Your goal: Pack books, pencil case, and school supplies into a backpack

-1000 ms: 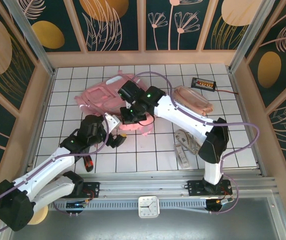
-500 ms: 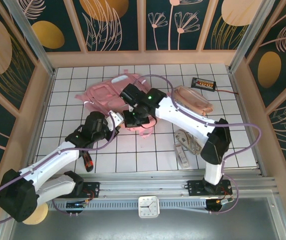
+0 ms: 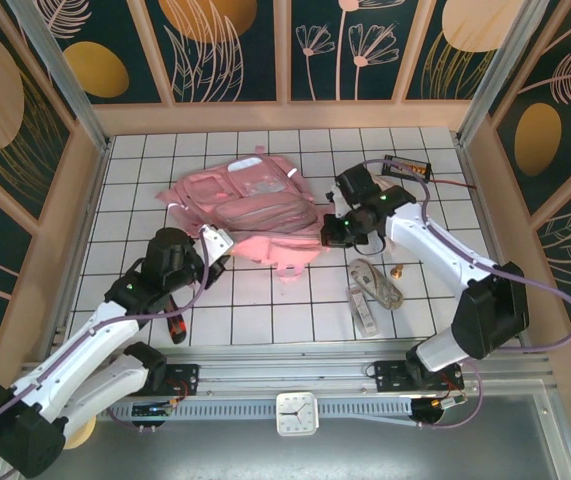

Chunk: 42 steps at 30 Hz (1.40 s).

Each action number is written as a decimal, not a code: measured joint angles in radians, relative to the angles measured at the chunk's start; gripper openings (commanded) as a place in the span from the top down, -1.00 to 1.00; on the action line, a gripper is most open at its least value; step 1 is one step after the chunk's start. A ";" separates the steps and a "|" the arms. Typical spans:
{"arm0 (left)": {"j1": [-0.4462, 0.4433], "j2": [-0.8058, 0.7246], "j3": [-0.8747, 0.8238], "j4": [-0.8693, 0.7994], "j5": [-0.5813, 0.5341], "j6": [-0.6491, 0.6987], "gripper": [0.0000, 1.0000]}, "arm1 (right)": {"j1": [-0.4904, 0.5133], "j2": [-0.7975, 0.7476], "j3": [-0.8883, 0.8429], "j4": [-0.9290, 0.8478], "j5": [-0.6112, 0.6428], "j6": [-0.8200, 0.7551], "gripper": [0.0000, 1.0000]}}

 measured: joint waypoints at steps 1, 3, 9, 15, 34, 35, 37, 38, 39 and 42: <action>0.024 -0.012 0.013 -0.006 -0.008 0.000 1.00 | -0.025 0.021 -0.003 0.002 0.024 -0.027 1.00; 0.066 -0.036 0.041 -0.010 -0.018 0.001 1.00 | -0.085 0.073 -0.011 0.013 0.068 -0.071 1.00; 0.078 -0.064 0.080 -0.023 0.005 -0.002 -0.53 | -0.143 0.194 0.061 0.025 0.131 -0.109 1.00; -0.055 -0.025 0.115 -0.029 0.038 -0.056 -0.98 | 0.036 0.195 0.315 -0.041 0.104 -0.071 1.00; -0.258 0.210 0.124 0.051 -0.010 -0.073 0.18 | 0.348 0.200 0.533 -0.173 -0.014 0.215 1.00; -0.258 0.214 0.115 0.058 -0.031 -0.071 0.92 | 0.354 0.200 0.536 -0.175 -0.016 0.226 1.00; -0.259 0.211 0.101 0.075 -0.063 -0.071 1.00 | 0.357 0.200 0.536 -0.185 -0.014 0.237 1.00; -0.262 0.211 0.099 0.080 -0.077 -0.071 1.00 | 0.357 0.201 0.536 -0.188 -0.014 0.238 1.00; -0.262 0.211 0.099 0.083 -0.091 -0.071 1.00 | 0.356 0.201 0.535 -0.191 -0.014 0.238 1.00; -0.262 0.201 0.099 0.072 -0.115 -0.064 1.00 | 0.346 0.199 0.517 -0.181 -0.035 0.229 1.00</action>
